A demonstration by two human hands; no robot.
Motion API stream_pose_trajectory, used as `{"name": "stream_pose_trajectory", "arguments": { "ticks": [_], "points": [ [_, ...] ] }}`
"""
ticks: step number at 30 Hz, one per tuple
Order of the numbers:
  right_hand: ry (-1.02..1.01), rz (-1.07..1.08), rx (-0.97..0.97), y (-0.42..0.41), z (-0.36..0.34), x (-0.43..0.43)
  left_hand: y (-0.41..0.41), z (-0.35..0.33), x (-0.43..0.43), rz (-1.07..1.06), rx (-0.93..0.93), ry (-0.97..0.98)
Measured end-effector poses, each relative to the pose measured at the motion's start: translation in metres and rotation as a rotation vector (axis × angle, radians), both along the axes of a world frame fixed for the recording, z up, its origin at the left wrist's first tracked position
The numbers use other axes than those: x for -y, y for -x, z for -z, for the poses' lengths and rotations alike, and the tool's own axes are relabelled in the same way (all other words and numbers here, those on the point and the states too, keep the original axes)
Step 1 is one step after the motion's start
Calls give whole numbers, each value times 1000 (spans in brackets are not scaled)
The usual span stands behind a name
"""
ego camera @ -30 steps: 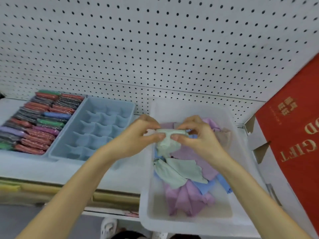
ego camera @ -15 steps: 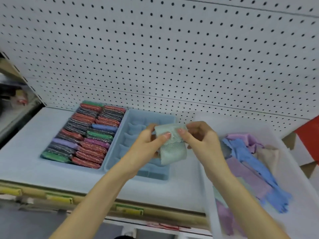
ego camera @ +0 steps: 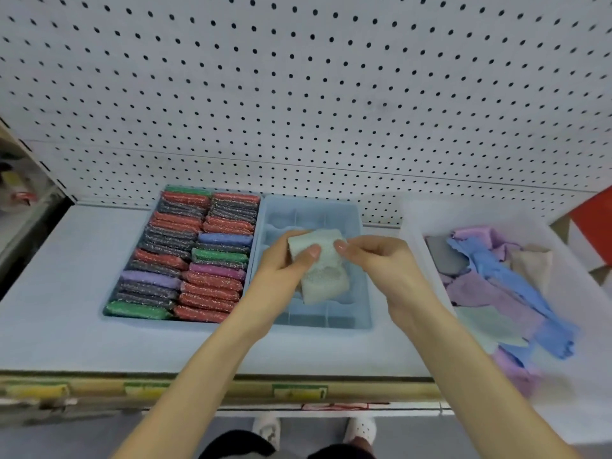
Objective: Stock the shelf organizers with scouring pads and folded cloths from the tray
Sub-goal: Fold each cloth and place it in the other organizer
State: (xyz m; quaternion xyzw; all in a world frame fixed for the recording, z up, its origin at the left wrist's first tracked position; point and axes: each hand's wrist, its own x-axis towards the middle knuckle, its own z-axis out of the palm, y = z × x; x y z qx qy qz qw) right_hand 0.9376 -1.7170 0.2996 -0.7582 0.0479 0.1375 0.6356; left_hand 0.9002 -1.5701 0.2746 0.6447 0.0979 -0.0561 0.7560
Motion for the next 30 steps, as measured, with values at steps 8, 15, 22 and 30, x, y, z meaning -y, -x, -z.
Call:
{"name": "stream_pose_trajectory", "arguments": {
  "ticks": [8,15,22,30],
  "points": [
    [143,-136,-30,-1,8,-8,2,7,-24,50,-60,142],
    [33,-331,-73,4,8,-12,5,-2,-36,181,-60,-1],
    [-190,-305,51,10,16,-3,4,-5,-46,258,-113,171],
    [-309,-208,57,4,25,3,-6,-6,-38,190,-108,201]
  ]
}}
